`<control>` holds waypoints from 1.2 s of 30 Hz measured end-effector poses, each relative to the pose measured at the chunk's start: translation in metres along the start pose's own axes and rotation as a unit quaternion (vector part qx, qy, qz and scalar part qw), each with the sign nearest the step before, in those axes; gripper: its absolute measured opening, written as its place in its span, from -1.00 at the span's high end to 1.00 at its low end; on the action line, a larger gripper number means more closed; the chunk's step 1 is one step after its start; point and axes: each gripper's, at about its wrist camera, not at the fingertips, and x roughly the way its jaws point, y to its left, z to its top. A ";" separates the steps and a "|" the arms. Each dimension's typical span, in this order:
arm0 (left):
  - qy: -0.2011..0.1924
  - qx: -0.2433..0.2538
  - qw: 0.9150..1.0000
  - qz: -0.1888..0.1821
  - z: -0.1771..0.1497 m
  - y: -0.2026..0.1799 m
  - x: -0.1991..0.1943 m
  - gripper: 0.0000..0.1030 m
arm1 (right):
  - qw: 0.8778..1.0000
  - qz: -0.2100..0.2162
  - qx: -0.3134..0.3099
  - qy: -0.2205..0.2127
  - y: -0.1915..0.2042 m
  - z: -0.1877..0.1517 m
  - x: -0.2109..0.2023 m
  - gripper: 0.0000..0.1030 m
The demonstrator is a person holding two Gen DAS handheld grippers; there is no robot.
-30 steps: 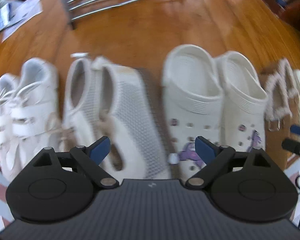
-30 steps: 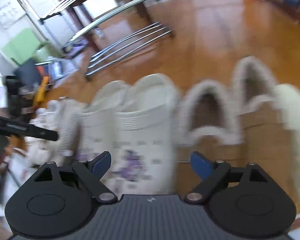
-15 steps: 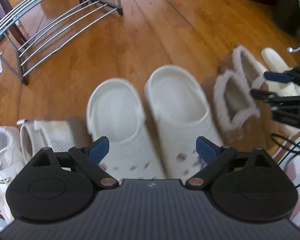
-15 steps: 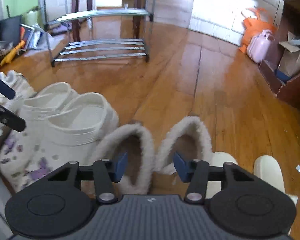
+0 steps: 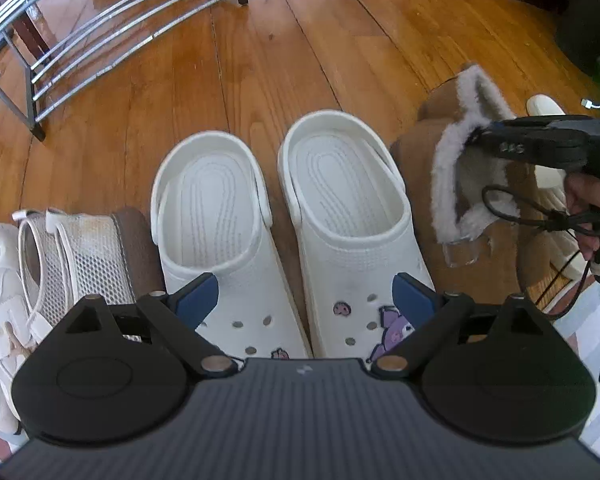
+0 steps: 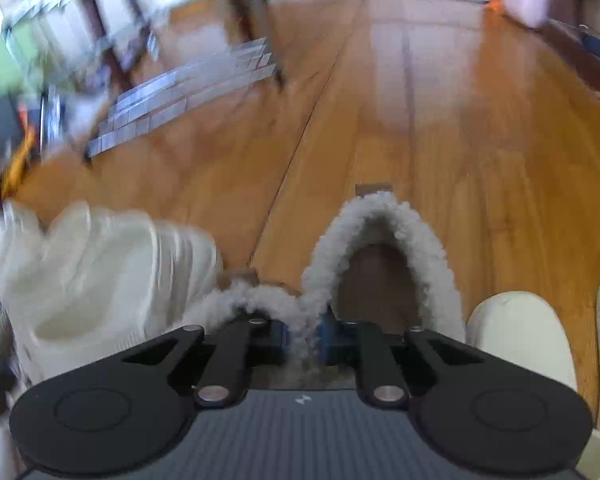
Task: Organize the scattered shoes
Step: 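Grasp the tan fur-lined slippers together with the right tool, then lift the tan slippers with the right tool and set them on the rack shelf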
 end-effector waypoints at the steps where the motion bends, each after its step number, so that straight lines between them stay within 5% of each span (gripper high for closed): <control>1: -0.002 -0.001 1.000 -0.001 0.000 0.000 -0.001 -0.84 | 1.000 -0.003 -0.002 -0.015 0.000 0.001 -0.005 0.74; 12: -0.059 -0.015 0.998 -0.008 0.015 0.009 -0.035 -0.84 | 0.993 0.019 -0.006 -0.114 0.018 0.042 -0.041 0.76; 17: -0.102 0.012 0.993 0.063 0.051 0.016 -0.066 -0.84 | 0.982 0.035 -0.036 -0.184 0.043 0.087 -0.066 0.77; 21: -0.161 0.024 0.982 0.096 0.078 0.028 -0.095 -0.84 | 0.970 0.063 -0.048 -0.228 0.062 0.142 -0.085 0.77; 27: -0.253 0.049 0.961 0.095 0.117 0.043 -0.151 -0.85 | 0.958 0.089 -0.085 -0.260 0.089 0.217 -0.113 0.78; 33: -0.335 0.111 0.927 0.125 0.136 0.041 -0.187 -0.92 | 0.947 0.081 -0.126 -0.283 0.120 0.282 -0.130 0.78; 36: -0.339 0.104 0.929 0.105 0.145 0.048 -0.195 -0.92 | 0.944 0.071 -0.143 -0.290 0.136 0.301 -0.136 0.78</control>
